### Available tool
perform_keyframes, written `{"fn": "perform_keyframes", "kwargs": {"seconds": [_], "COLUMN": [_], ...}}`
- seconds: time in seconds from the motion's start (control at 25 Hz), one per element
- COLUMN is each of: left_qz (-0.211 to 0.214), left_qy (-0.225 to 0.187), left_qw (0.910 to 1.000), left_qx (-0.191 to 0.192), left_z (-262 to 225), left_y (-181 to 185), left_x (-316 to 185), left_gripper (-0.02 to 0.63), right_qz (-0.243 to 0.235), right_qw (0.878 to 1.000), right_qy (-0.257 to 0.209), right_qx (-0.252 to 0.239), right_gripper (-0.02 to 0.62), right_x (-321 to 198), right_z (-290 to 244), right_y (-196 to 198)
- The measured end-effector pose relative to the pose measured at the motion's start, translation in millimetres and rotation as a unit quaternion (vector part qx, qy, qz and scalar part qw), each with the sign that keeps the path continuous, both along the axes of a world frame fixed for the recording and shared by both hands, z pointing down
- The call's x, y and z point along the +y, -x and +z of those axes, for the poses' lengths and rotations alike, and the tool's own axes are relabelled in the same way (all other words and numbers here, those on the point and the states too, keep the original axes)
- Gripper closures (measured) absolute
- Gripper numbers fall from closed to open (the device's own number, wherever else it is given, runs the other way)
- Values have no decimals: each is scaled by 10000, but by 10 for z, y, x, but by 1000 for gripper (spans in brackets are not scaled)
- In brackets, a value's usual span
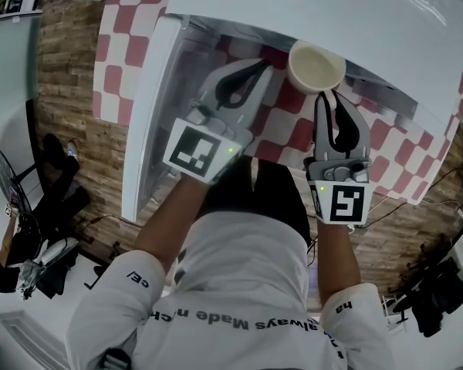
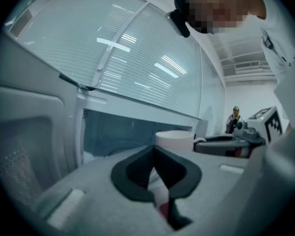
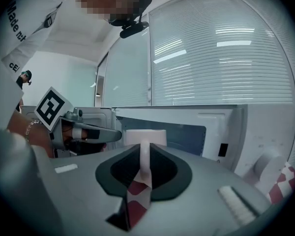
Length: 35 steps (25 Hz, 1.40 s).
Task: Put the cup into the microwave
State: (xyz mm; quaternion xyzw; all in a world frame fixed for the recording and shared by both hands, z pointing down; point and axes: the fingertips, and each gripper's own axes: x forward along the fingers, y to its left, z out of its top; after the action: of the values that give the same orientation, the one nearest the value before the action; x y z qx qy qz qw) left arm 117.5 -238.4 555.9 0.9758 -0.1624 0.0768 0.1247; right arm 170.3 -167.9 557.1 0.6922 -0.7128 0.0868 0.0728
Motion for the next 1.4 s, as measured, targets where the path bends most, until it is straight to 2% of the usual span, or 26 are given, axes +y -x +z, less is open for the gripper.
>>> {"fn": "perform_keyframes", "kwargs": {"seconds": [0.84,1.4], "left_qz": [-155,-205], "left_qy": [-296,-522], "left_qw": [9994,9984], "left_qx": [-20,-14], "left_z": [370,506], "left_y": [-487,-762], "left_x": [-579,-800], "left_gripper": [601,601], "right_qz": [385,362], "right_qw": [9990,9988], "right_qy": [-190,-277], "right_qx": [109,166], "right_gripper": [554,554], "right_x": [-685,-1000], "right_z": [365,513], "right_y": [-472,-595]}}
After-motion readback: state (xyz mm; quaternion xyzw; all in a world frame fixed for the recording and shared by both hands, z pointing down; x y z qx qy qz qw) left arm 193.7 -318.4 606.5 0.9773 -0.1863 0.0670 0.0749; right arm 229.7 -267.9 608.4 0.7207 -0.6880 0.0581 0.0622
